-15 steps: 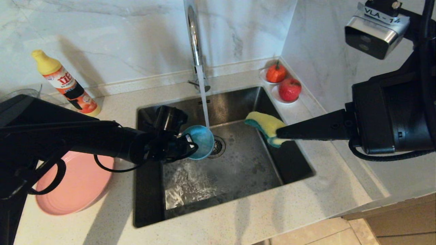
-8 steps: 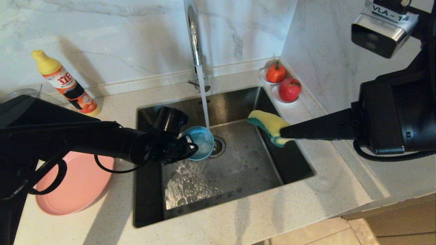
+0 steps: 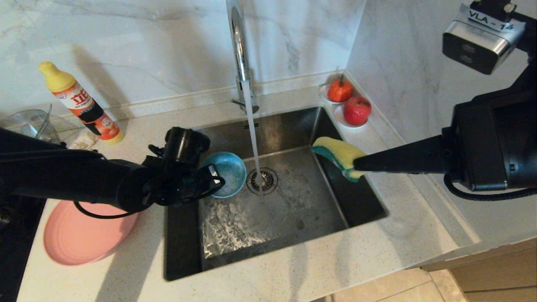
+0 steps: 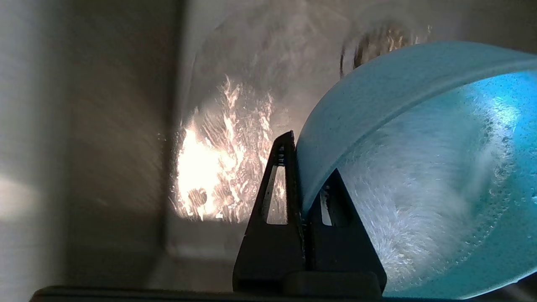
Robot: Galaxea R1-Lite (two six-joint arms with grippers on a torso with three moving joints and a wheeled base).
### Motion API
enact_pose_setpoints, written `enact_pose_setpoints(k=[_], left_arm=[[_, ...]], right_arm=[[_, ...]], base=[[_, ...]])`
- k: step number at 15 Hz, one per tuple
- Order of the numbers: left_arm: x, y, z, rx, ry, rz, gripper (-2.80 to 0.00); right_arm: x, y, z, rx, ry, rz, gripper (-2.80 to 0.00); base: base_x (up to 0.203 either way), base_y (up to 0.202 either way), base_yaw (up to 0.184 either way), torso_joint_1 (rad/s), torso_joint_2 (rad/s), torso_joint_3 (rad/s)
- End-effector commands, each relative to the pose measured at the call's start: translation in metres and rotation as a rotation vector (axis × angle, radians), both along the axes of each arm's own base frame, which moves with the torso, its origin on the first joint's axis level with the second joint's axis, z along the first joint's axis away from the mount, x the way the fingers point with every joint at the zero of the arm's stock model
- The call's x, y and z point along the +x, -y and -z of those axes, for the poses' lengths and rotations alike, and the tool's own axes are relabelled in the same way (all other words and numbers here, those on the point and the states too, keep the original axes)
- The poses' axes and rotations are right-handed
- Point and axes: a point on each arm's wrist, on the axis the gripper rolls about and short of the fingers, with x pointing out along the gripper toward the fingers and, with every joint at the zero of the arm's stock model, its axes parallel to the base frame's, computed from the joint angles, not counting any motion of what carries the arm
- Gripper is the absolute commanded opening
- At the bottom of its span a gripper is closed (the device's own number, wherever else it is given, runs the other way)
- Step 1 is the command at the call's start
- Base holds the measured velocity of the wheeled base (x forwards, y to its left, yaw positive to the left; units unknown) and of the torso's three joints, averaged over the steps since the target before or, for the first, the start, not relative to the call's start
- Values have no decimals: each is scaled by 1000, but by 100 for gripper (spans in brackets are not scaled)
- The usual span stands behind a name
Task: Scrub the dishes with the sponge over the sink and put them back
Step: Rinse the bowl
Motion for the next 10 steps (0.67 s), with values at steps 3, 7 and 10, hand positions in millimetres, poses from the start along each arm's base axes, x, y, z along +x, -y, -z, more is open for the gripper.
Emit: enact_pose_setpoints(k=[3,7,10], left_arm=[[-42,-21,-54,16,212,1,-280],[-71,-33,-84,41,437,12,-280],[-79,-36,-89,74,545,9,-280]], right_arm=[[-3,4,-1,6,-2,6,-280],[-3,7,4,-10,-18,21,-280],[-7,14,4,-8,-19,25,-280]], base=[[0,0,0,0,0,0],[0,0,0,0,0,0],[0,0,0,0,0,0]])
